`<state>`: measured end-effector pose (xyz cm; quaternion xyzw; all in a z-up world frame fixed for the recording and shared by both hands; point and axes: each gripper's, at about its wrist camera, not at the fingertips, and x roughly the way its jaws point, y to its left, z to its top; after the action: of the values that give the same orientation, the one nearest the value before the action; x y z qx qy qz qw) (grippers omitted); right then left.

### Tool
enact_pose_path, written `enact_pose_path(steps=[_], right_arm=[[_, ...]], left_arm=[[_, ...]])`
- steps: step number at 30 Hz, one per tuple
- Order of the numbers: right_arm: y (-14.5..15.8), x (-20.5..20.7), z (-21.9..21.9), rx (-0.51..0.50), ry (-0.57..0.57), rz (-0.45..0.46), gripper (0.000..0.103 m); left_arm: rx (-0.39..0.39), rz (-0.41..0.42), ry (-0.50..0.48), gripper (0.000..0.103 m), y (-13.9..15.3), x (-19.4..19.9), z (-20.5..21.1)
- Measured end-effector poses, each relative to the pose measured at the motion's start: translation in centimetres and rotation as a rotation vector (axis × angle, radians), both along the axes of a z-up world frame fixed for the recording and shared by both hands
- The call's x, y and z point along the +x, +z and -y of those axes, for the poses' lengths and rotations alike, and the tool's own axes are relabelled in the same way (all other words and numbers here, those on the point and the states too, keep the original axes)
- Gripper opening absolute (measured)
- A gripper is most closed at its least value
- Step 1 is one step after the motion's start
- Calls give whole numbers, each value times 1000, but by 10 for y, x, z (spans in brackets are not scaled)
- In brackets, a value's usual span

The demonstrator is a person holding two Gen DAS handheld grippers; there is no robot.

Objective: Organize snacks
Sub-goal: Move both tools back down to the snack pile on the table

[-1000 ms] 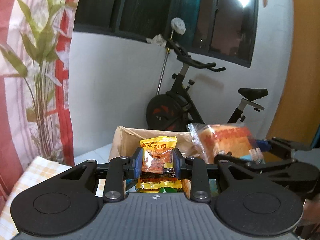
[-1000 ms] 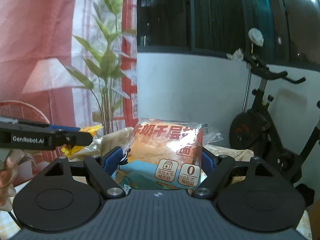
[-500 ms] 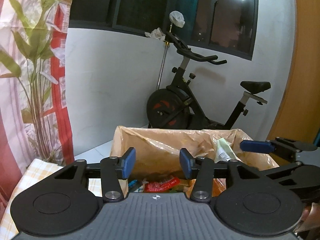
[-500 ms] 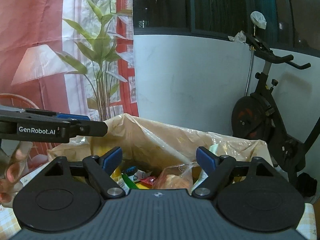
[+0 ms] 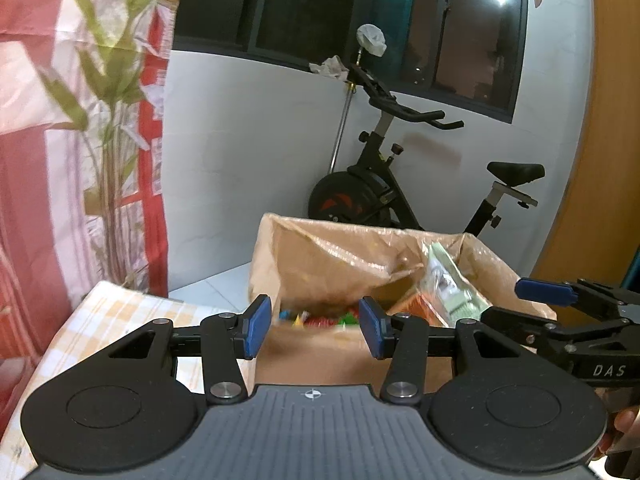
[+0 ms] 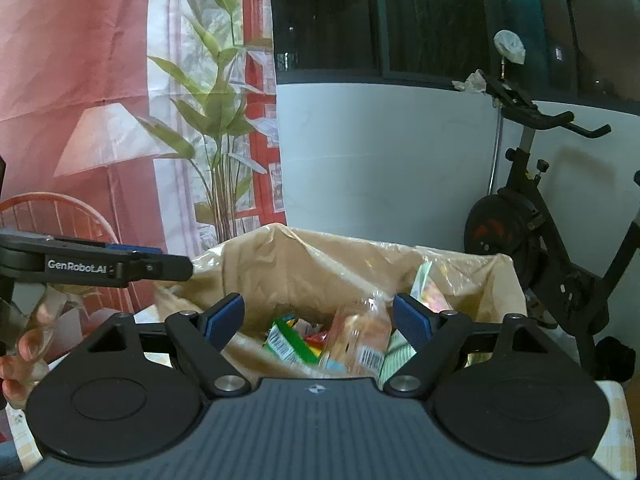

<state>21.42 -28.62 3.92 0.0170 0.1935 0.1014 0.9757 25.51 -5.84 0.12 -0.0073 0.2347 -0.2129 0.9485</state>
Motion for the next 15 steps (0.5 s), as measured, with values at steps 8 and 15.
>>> enact_pose_path(steps=[8, 15], right_arm=[[-23, -48, -2, 25, -25, 49, 84], [-60, -70, -11, 11, -23, 20, 84]], left_arm=[[-32, -85, 57, 51, -40, -38, -19], [3, -187, 89, 51, -87, -56, -29]])
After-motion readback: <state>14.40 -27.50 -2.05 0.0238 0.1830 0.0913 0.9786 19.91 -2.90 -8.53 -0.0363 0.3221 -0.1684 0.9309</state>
